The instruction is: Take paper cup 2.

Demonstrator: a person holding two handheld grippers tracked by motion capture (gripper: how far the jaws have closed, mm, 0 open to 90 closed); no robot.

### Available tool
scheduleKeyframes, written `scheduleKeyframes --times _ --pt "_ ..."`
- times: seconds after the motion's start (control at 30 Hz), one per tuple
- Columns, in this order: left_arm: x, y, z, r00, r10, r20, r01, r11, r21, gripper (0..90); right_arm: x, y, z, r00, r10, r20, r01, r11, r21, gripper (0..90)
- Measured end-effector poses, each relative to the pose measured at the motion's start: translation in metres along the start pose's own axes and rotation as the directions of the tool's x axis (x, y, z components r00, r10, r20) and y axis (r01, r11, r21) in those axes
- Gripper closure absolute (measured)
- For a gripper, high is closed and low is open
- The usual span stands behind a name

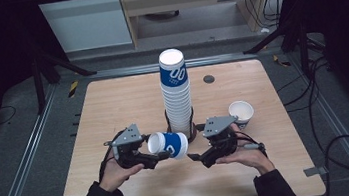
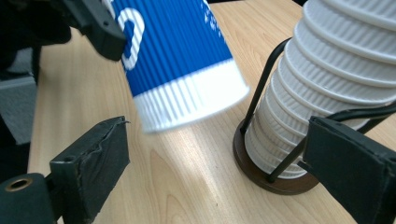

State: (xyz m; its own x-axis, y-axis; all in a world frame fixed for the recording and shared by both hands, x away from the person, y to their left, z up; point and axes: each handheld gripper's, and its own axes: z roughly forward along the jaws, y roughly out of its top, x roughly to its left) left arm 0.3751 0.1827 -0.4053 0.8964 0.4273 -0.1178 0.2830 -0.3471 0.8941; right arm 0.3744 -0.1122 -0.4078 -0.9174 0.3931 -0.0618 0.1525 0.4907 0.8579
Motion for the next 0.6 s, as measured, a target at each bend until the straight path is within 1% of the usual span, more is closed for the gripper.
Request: scheduleKeyframes --times 0.07,0.13,0.27,0.33,0.4,0.6 --pt "0.001 0.000 -0.003 1.0000 0.001 0.003 -0.001 0.9998 -0.018 25.1 -0.001 -0.002 -0.002 0.9999 0.010 -0.008 -0.010 1.000 -0.010 7.4" --pt "0.002 0.000 -0.005 1.0000 0.003 0.008 -0.003 0.9996 -0.029 25.1 -0.002 -0.003 -0.002 0.9996 0.016 -0.021 -0.016 1.000 -0.006 7.3" --pt "0.002 0.001 -0.006 0.9995 0.004 0.031 -0.002 0.9987 -0.051 25.1 -0.003 -0.007 0.000 0.9985 0.026 -0.047 -0.026 1.000 -0.002 7.3" --pt "0.001 0.001 -0.005 0.9989 0.004 0.046 -0.001 0.9981 -0.062 25.1 -0.003 -0.008 0.003 0.9970 0.034 -0.070 -0.035 0.999 -0.006 7.4" --pt "-0.001 0.002 -0.005 0.9986 0.006 0.052 -0.003 0.9977 -0.067 25.1 -0.002 -0.008 0.005 0.9957 0.035 -0.086 -0.035 0.999 0.000 7.4" --pt "-0.007 0.004 -0.001 0.9956 0.014 0.093 -0.006 0.9964 -0.085 25.2 0.000 -0.008 0.010 0.9871 0.043 -0.154 -0.048 0.998 -0.029 7.8"
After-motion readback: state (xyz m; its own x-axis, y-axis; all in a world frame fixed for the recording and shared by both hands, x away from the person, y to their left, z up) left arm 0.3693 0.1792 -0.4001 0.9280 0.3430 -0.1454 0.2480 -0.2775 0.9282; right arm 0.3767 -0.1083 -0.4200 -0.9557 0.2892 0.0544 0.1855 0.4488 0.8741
